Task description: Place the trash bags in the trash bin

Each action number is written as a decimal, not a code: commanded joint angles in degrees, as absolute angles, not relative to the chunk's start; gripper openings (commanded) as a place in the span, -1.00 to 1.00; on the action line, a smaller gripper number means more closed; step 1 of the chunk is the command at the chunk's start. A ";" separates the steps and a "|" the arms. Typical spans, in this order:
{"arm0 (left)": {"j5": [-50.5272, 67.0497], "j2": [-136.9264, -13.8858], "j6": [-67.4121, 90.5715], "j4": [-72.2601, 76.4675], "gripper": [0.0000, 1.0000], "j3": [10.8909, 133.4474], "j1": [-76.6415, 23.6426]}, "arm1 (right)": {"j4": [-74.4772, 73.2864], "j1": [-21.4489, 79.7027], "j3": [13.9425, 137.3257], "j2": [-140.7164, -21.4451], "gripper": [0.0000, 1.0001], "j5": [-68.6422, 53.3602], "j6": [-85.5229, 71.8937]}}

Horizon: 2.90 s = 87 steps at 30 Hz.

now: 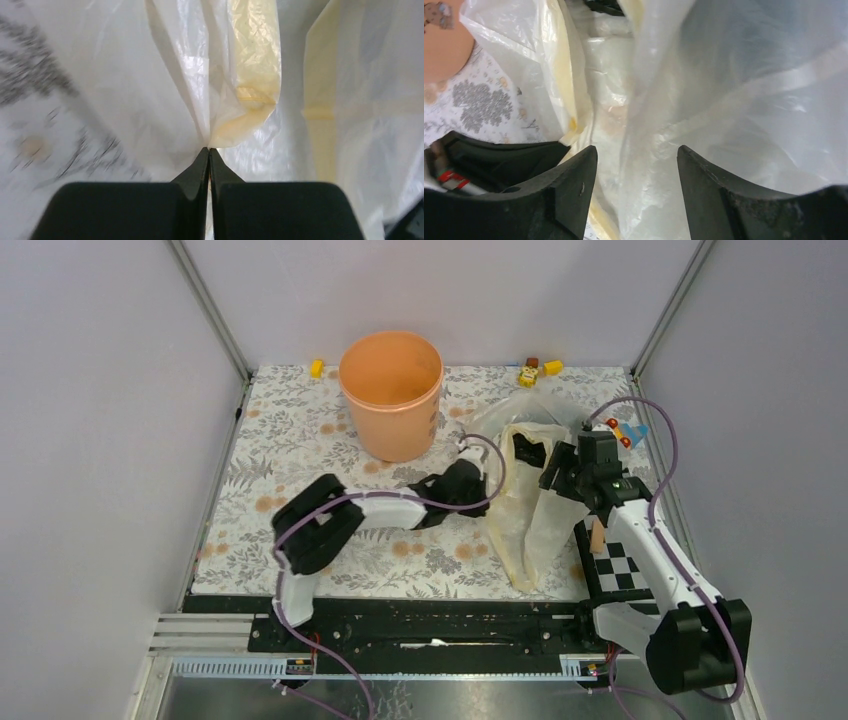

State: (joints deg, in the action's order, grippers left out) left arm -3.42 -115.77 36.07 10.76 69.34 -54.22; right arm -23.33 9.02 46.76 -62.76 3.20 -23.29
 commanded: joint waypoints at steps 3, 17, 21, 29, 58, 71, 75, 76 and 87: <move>0.75 -97.00 35.62 16.85 -1.00 55.98 -53.22 | -22.49 11.70 52.25 -68.12 0.36 -3.29 -21.43; -4.98 -66.42 33.72 2.90 -1.00 37.29 -53.18 | -27.25 16.17 50.78 -66.49 0.17 22.81 -25.63; -7.39 -59.77 33.33 -0.51 -1.00 35.77 -53.17 | -28.64 16.41 51.58 -62.60 0.17 24.02 -26.61; -5.98 -54.74 30.81 -5.07 -1.00 38.31 -53.22 | -23.59 22.93 53.40 -57.13 0.40 8.54 -19.72; -6.83 -45.91 32.19 -16.37 -0.74 40.82 -53.19 | -6.47 27.82 47.84 -70.64 0.76 25.82 -6.51; -11.57 -67.95 21.51 -1.56 0.74 48.46 -53.41 | -12.47 27.80 48.94 -73.47 0.27 31.28 -14.33; -13.01 -76.26 17.64 0.61 0.77 53.95 -53.50 | -13.41 27.85 47.10 -71.48 0.31 30.57 -16.09; -13.36 -78.58 17.01 1.76 0.78 55.20 -53.52 | -13.52 27.82 46.58 -70.93 0.33 30.28 -16.56; -20.42 -99.13 15.83 1.95 0.75 68.72 -53.15 | -12.48 27.83 44.39 -71.96 0.38 21.01 -22.99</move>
State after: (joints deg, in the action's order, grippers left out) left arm -14.37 -95.85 17.34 0.56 63.44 -53.23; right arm -13.45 27.59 45.17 -71.29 24.51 -19.20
